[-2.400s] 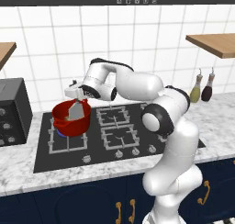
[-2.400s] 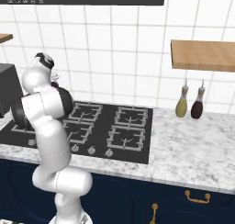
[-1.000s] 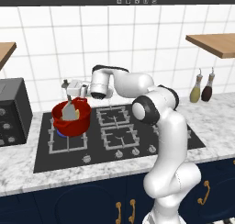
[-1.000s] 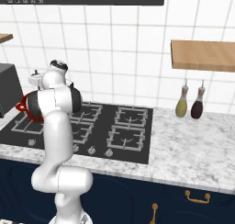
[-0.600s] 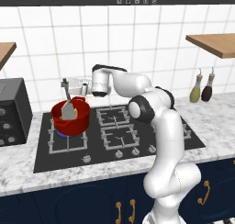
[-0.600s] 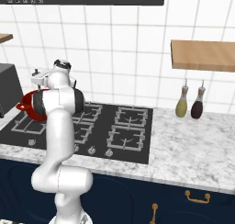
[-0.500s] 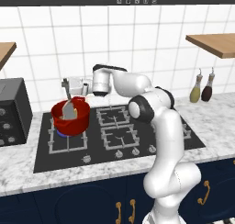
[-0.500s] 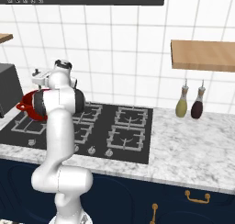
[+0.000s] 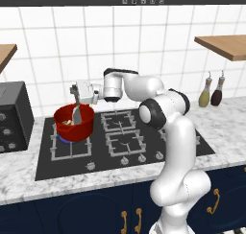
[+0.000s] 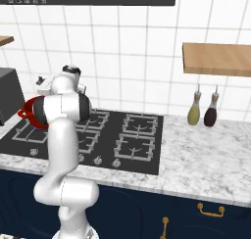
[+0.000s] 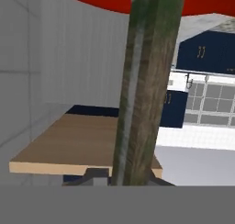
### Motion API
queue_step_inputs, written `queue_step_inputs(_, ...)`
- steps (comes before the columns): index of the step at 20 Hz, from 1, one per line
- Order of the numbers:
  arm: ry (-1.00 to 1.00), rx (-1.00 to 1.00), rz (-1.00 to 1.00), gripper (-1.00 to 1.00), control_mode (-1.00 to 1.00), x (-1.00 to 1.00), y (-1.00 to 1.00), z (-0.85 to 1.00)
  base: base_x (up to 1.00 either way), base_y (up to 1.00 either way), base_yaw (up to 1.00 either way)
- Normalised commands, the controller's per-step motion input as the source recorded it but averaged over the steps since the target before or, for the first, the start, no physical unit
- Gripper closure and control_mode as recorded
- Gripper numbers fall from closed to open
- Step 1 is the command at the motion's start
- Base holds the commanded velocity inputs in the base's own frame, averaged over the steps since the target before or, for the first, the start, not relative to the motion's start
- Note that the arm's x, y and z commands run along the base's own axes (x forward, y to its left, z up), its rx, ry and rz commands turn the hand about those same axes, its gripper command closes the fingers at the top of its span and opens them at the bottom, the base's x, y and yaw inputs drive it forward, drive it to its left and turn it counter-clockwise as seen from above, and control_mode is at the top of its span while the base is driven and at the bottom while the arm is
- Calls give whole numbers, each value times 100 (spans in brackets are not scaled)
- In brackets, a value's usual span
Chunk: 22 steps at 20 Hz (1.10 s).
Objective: Put the mushroom and lemon wedge in the pot. Retrieve the spatula and lightly stir the vegetables in the pot.
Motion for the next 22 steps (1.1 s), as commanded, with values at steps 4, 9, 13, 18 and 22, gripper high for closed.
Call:
queue_step_inputs(4, -14, 1, 0, 100, -100, -8, 7, 24, 0, 0, 0)
queue_step_inputs(9, -14, 3, 1, 100, -100, -1, 16, 48, 0, 0, 0)
queue_step_inputs(13, -16, 11, 3, 100, -100, 0, 26, 15, 0, 0, 0)
queue_step_inputs(18, -16, 14, 4, 100, -100, 0, 16, 0, 0, 0, 0)
queue_step_inputs(22, -14, 11, 2, 100, -100, -6, -5, -5, 0, 0, 0)
